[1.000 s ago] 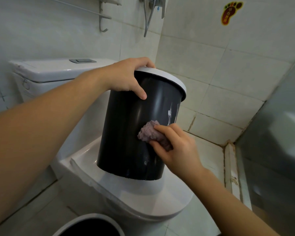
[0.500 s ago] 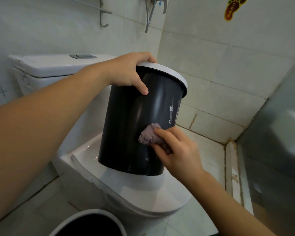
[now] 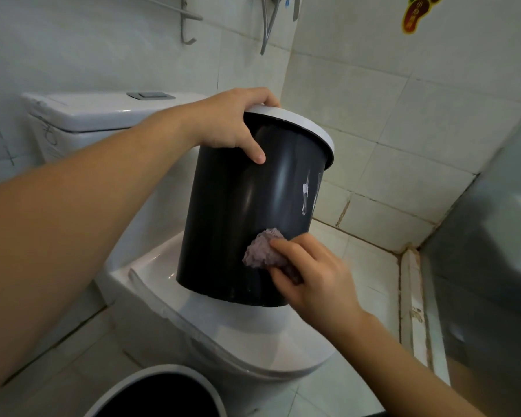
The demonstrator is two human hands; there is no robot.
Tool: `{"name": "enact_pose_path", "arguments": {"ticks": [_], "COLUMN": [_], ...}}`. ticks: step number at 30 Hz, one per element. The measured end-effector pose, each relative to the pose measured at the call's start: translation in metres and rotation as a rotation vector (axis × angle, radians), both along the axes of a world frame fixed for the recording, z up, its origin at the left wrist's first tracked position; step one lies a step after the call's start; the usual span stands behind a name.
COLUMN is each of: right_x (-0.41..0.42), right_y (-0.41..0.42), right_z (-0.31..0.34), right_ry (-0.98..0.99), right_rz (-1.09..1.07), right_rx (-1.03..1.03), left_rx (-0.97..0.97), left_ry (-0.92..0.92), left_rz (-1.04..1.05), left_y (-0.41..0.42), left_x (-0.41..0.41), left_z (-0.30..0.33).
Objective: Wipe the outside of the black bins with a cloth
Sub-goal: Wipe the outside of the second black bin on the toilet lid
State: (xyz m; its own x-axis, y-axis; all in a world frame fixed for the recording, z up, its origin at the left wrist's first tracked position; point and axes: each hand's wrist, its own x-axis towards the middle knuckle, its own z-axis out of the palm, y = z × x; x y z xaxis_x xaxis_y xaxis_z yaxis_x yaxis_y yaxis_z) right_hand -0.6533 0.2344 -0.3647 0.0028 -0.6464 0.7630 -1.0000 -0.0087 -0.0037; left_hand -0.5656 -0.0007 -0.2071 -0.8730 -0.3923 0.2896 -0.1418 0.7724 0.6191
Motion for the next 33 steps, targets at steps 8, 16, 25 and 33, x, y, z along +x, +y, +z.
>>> {"name": "enact_pose_path", "arguments": {"ticks": [8, 16, 25, 33], "right_x": [0.008, 0.005, 0.006, 0.008], "right_y": [0.019, 0.007, 0.021, 0.020], "right_z": [-0.018, -0.007, -0.021, -0.024], "right_ry": [0.065, -0.127, -0.048, -0.077], "right_rz": [0.113, 0.006, 0.103, 0.129], "right_rx": [0.172, 0.009, 0.167, 0.125], "left_rx": [0.004, 0.010, 0.039, 0.101], "left_ry": [0.003, 0.003, 0.030, 0.052], "left_rz": [0.000, 0.005, 0.017, -0.014], "left_y": [0.000, -0.001, -0.002, -0.005], "left_x": [-0.001, 0.000, 0.000, 0.003], "left_z": [0.001, 0.001, -0.001, -0.001]}}
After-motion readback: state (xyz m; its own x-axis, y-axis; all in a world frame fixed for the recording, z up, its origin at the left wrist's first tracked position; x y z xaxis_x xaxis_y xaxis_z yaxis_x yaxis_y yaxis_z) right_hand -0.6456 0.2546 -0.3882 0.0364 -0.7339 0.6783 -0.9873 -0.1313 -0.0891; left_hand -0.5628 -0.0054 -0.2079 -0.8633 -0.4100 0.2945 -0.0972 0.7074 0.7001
